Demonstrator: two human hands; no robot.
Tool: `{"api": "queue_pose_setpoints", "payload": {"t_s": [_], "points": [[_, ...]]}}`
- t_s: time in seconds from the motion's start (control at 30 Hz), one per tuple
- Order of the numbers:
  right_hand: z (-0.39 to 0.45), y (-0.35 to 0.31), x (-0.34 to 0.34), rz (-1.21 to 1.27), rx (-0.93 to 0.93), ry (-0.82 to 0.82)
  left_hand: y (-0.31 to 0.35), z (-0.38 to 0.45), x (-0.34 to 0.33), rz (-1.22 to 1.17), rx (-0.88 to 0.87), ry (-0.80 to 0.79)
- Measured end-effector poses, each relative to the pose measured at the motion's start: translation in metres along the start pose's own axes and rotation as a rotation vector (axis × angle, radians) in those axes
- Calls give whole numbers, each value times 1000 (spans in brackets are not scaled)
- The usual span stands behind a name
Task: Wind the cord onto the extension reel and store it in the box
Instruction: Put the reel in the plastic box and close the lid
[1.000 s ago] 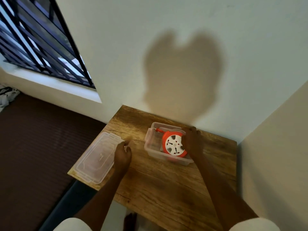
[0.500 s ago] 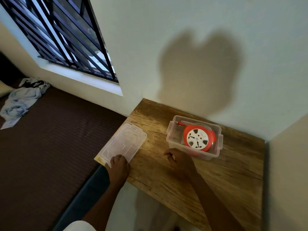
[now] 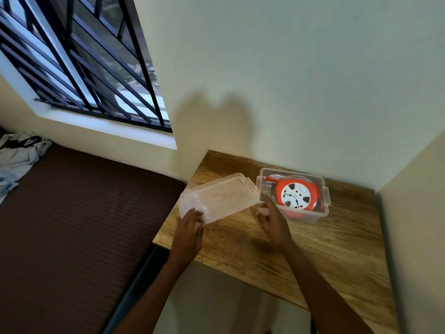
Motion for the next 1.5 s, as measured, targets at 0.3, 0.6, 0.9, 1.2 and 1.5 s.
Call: {"api": "queue_pose_setpoints", "payload": {"t_s": [0.3,0.6,0.9,1.2,1.5], "points": [[-45,-4,48,262,-28,312,42,13,4,-232,-276,-163],[-67,9,115,96,-61,503,89,41,-20,-1118,652,175],[-54,29,149,89,-94,487,106,55,-61,-921,468,0],[-4,37,178,55,-222,644,144,97,-97,-879,540,107],[41,81,194,-137,-328,396,135,129,-142,-663,656,-84]]}}
Point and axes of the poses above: each hand's wrist, its own z-axis towards the middle knuckle, its own x-axis out of the back of the hand, y = z × x, the point moved 4 cm from there along z, towards the middle knuckle, and after that the axes turned 4 degrees about y, right-handed, at the moved point
